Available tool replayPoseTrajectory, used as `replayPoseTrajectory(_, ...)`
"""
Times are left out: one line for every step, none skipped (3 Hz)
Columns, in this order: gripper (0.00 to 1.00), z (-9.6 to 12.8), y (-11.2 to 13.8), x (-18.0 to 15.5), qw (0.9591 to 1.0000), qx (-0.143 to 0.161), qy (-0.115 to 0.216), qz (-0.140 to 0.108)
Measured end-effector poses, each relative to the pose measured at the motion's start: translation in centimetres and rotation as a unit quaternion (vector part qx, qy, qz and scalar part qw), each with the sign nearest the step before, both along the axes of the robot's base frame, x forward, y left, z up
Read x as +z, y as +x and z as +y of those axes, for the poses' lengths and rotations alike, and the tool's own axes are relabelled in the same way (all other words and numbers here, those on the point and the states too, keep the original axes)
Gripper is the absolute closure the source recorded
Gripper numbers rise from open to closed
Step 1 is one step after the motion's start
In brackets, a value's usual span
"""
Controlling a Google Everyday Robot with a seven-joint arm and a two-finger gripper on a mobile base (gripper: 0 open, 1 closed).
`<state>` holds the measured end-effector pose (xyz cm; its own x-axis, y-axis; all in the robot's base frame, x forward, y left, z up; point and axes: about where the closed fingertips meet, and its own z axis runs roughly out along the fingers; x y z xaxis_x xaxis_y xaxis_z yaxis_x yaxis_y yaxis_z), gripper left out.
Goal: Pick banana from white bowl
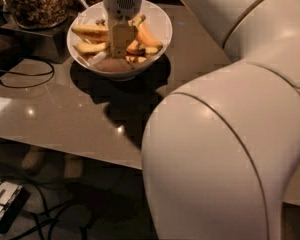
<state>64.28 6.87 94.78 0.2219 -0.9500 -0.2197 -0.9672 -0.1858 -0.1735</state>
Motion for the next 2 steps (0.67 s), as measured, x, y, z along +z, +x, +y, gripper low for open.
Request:
replayPoseTrajectory(1.0,-0.8,-0.8,1.5,0.9996,-0.014,0.014,-0.019)
replayPoseTrajectory(1.0,-1.7,-2.2,3.7,0.9986,-0.025,0.019,-0.043)
